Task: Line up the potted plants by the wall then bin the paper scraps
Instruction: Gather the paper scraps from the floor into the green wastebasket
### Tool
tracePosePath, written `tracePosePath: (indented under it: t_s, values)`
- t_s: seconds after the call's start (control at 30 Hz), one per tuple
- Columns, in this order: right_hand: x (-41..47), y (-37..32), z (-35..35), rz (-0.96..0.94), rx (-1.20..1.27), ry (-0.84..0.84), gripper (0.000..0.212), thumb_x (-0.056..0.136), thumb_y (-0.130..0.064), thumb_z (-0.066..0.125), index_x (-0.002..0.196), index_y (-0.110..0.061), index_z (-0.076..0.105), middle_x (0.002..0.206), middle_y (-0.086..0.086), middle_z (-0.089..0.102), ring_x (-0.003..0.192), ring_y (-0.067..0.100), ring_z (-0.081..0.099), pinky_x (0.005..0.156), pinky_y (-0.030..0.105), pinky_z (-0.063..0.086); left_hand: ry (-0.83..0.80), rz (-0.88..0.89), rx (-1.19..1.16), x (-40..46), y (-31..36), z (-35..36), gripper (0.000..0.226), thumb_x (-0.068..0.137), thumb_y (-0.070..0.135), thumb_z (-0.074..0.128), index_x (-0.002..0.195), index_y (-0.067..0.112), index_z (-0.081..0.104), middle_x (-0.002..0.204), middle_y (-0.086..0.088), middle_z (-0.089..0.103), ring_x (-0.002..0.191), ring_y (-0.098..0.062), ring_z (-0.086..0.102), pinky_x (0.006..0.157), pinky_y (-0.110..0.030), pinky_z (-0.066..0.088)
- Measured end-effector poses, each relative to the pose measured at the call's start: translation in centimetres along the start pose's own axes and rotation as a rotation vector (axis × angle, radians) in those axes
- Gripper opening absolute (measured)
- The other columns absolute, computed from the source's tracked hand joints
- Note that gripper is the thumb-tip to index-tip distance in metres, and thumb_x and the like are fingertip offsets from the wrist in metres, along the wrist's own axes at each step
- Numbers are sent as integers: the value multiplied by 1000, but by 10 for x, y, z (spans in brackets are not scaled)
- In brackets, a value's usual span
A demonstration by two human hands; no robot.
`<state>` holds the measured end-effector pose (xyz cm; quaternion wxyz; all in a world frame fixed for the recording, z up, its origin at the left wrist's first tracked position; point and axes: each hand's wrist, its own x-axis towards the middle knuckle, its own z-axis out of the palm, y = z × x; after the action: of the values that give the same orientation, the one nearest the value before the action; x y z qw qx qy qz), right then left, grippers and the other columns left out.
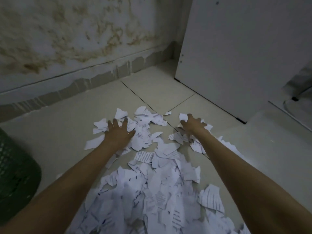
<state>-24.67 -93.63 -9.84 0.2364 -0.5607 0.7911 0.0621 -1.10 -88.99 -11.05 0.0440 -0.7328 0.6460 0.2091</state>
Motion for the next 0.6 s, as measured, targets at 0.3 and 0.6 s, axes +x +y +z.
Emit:
tracePosePath:
  t_s: [0.3,0.6]
  values:
    - [18,13,40,-39,52,49,57,97,-50,28,148,-33,11,157,15,-10,142,45,-14,112,61,-2,-62,275,112,61,27,14,70,95,48,31,148,26,-8,157,-8,-14,144,-36,-11,118,-50,5]
    - [-52,-4,71,-247,83,-78,57,97,-42,36,148,-23,18,158,12,-5,143,40,-13,114,57,2,38,406,63,3,25,66,124,48,84,-31,148,27,16,158,-8,6,146,-30,3,117,-46,8]
